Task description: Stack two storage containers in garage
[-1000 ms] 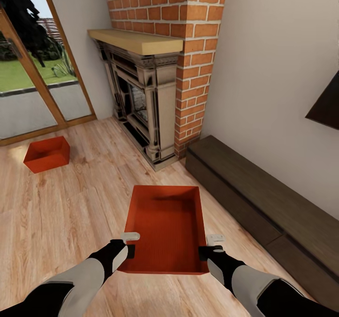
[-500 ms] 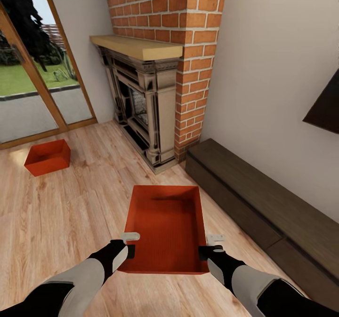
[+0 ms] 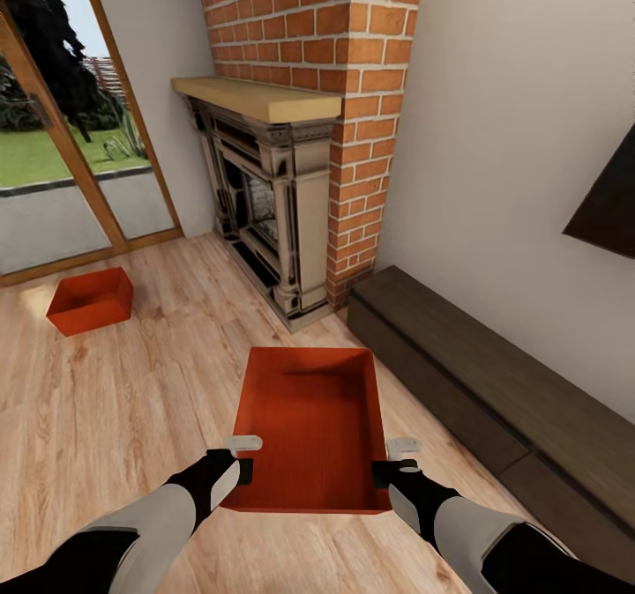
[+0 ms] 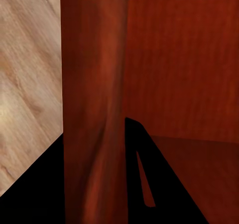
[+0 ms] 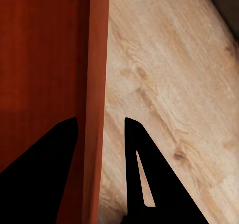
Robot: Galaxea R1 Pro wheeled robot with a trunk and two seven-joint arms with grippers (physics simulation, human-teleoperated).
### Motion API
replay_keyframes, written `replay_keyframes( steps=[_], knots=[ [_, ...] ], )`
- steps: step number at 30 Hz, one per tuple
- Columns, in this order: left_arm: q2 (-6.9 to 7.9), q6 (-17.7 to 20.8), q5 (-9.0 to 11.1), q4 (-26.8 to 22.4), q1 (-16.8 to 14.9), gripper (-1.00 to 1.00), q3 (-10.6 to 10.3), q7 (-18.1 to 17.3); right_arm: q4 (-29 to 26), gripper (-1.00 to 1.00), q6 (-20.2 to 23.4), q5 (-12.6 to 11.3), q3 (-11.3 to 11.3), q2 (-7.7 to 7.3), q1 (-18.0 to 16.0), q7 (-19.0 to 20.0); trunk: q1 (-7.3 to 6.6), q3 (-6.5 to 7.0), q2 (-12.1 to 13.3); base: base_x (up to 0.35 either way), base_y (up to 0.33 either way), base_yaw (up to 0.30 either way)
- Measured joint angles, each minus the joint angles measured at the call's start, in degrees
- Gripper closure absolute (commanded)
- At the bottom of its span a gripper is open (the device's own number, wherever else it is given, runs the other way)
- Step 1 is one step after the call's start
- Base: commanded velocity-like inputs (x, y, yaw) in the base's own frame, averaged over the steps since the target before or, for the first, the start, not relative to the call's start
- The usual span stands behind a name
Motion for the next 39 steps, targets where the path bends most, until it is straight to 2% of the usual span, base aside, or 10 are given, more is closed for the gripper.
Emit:
replay_keyframes(
  steps=[27, 39],
  knots=[
    [0.00, -0.08, 0.06, 0.05, -0.02, 1.00, -0.03, 0.00, -0.03, 1.00, 0.00, 0.08, -0.04, -0.01, 0.00, -0.01, 0.00, 2.44, 0.00, 0.000, 0.000, 0.000],
    [0.15, -0.16, 0.73, 0.09, 0.01, 1.00, -0.58, -0.05, 0.06, 1.00, -0.09, 0.08, -0.04, 0.11, -0.02, -0.03, 0.00, 3.52, 0.01, 0.000, 0.000, 0.000]
  ],
)
